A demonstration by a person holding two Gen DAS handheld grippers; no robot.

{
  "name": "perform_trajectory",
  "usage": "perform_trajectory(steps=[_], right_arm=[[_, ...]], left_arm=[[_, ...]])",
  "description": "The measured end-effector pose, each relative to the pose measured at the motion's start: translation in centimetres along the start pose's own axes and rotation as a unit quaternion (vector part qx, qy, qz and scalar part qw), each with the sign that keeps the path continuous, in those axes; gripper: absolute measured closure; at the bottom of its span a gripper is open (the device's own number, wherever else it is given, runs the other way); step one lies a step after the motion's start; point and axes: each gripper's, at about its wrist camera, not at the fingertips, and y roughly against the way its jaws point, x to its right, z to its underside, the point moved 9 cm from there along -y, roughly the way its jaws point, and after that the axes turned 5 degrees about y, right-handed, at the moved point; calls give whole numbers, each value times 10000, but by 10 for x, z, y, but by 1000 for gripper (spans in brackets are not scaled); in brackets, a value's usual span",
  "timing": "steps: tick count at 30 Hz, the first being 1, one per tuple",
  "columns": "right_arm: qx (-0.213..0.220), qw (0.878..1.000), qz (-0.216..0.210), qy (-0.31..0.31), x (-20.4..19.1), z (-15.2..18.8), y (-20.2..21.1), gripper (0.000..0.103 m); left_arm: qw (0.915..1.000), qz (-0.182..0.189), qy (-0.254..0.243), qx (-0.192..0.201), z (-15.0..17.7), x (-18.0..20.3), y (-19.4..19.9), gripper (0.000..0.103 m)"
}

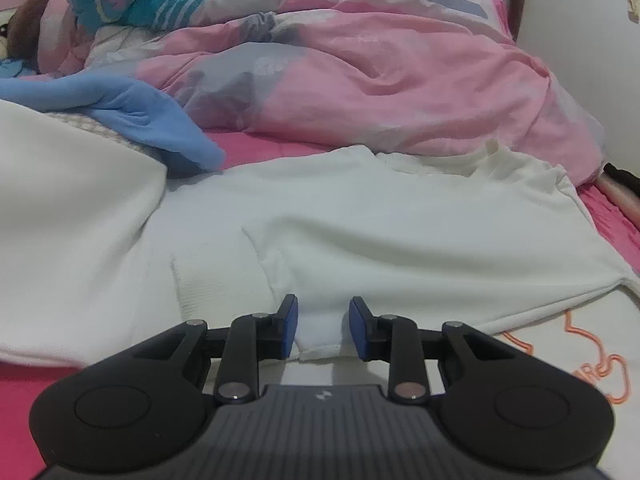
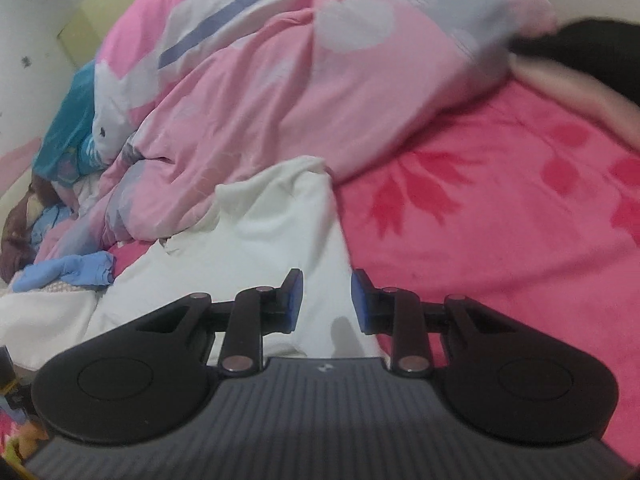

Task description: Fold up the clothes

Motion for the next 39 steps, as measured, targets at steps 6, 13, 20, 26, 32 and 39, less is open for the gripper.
perform_trajectory(steps=[6,13,20,26,32,39], right_arm=[[407,9970,-109,-644,33,27,106,77],[733,9904,-111,-1169,76,79,233,61],[-27,9871,-502,-1518,93,168,239,56],[-638,9821,-626,-1656,100,213,203,57],[-924,9794,-900,-1554,92,232,210,61],[-1168,9775,-1059,-1405,94,234,202,91]], left_arm=[[9996,-158,240,43,-4,-20,72,56],[9977,-142,556,349,6,-59,204,43],[9932,190,1126,-227,90,-66,253,35],[9849,515,1415,-852,181,-49,250,42],[9847,723,1279,-940,222,-39,256,42],[9916,521,825,-848,236,-29,250,44]])
